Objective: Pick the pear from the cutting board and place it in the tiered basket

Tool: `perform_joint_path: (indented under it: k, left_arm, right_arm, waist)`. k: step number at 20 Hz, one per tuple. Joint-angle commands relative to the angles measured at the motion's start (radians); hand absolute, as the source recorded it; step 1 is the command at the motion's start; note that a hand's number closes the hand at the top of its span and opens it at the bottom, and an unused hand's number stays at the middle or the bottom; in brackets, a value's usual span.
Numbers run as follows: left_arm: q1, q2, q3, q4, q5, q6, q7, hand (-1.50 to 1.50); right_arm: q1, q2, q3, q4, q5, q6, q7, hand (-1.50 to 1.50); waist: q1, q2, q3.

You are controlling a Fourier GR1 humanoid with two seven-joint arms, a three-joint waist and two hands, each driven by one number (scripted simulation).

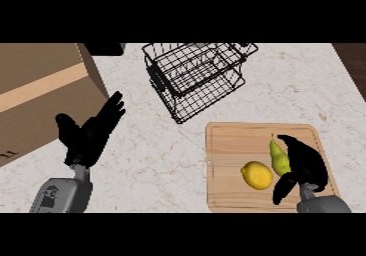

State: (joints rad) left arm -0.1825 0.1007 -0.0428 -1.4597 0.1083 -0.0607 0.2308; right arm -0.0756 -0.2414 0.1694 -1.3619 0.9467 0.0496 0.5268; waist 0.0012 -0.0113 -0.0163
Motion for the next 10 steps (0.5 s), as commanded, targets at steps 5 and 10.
perform_joint_path:
  k: [5,10]
  left_arm:
    - [0.021,0.014,0.008,-0.015,0.010,-0.033,0.004,0.00]
    - [0.043,0.005,0.004,-0.081,-0.004,0.001,0.043,0.00]
  right_arm:
    - [-0.019,0.025,0.029,0.131,0.035,-0.079,-0.141,1.50]
    - [0.057,0.052,0.069,0.047,0.091,-0.136,-0.121,1.50]
  waist:
    - [0.003,0.012,0.017]
    - [-0.001,0.009,0.016]
